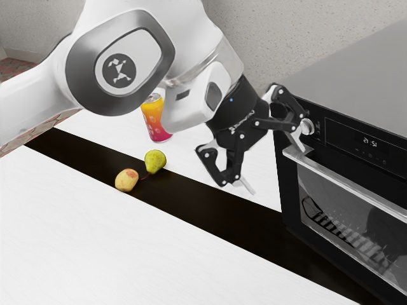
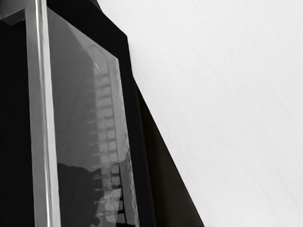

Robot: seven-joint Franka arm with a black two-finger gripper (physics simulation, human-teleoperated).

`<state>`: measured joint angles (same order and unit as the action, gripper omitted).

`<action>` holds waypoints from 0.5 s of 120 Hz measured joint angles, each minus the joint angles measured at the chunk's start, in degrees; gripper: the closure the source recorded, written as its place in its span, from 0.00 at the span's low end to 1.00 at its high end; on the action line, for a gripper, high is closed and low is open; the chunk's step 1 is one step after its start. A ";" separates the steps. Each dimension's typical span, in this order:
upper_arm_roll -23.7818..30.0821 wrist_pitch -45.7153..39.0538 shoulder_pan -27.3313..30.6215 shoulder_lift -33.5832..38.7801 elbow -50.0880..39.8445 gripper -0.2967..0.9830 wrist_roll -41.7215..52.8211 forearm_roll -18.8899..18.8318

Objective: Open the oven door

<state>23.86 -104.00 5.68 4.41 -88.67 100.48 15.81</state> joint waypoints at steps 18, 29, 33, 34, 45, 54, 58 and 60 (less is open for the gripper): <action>1.32 -5.73 0.26 -0.21 -4.12 0.23 2.36 -1.01; 2.04 -8.91 -0.54 -0.60 -4.87 0.23 3.01 -1.83; 2.30 -9.93 -0.70 -0.92 -4.87 0.23 3.17 -2.03; 2.34 -10.17 -0.75 -1.00 -4.87 0.23 3.20 -2.08; 2.83 -12.56 -0.73 -1.50 -4.87 0.23 2.88 -3.25; 3.31 -14.05 -0.73 -2.47 -4.87 0.23 2.06 -4.70; 3.38 -14.64 -0.89 -3.04 -4.87 0.23 1.72 -5.14; 3.41 -14.91 -0.96 -3.30 -4.87 0.23 1.56 -5.34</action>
<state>27.27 -118.91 4.73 1.12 -93.54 102.04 10.48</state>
